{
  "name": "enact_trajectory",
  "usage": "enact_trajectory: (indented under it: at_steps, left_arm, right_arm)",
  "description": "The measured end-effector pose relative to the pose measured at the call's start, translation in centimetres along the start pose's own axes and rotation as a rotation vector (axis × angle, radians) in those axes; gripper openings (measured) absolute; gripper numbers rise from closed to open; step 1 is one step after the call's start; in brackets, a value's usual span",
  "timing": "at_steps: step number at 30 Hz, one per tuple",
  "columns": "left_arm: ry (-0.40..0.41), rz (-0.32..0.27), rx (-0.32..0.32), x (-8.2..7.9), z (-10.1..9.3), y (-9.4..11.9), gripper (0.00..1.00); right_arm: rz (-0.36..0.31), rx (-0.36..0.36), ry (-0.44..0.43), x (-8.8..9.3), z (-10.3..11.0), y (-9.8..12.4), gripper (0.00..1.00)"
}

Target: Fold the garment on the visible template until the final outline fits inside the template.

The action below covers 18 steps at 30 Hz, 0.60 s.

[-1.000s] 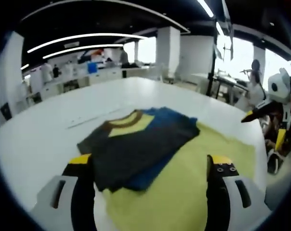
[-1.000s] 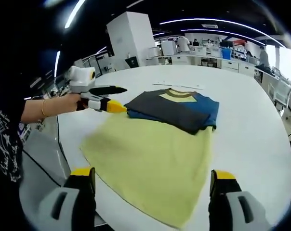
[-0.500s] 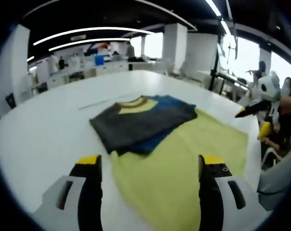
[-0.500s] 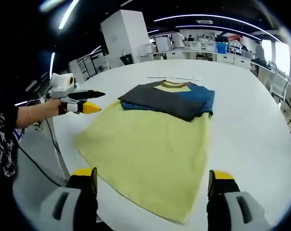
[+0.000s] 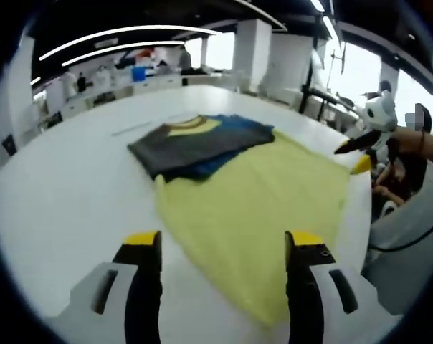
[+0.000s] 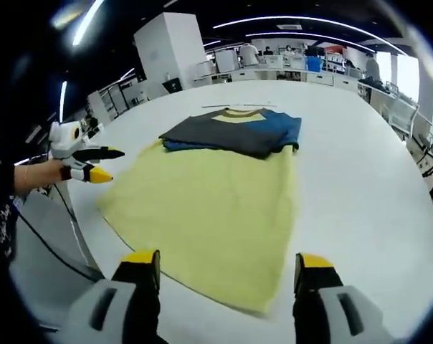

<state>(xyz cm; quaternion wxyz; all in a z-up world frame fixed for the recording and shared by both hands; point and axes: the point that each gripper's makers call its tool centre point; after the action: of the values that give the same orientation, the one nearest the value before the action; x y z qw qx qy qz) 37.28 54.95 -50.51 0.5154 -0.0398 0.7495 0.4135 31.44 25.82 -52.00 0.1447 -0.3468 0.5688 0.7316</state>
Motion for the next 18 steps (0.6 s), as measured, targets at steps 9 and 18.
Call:
enact_trajectory:
  at_steps: [9, 18]
  left_arm:
    - [0.009, 0.04, 0.014, 2.8, -1.2, 0.4, 0.52]
    - [0.033, 0.114, 0.015, 5.2, -2.3, 1.0, 0.45]
  right_arm:
    - [0.023, 0.033, 0.013, 1.2, -0.5, 0.0, 0.67]
    - [0.011, 0.042, 0.0, 2.0, -1.0, 0.3, 0.53]
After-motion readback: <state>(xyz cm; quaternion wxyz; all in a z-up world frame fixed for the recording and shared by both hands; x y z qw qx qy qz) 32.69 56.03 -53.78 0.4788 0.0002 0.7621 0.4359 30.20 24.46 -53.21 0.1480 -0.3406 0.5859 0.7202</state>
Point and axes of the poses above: the point that each gripper's makers call its tool centre point, and the gripper's own axes: y roughly backward along the fingers, z roughly to its left, x roughly out of its underside, and after that the axes turned 4 degrees about x, right-handed
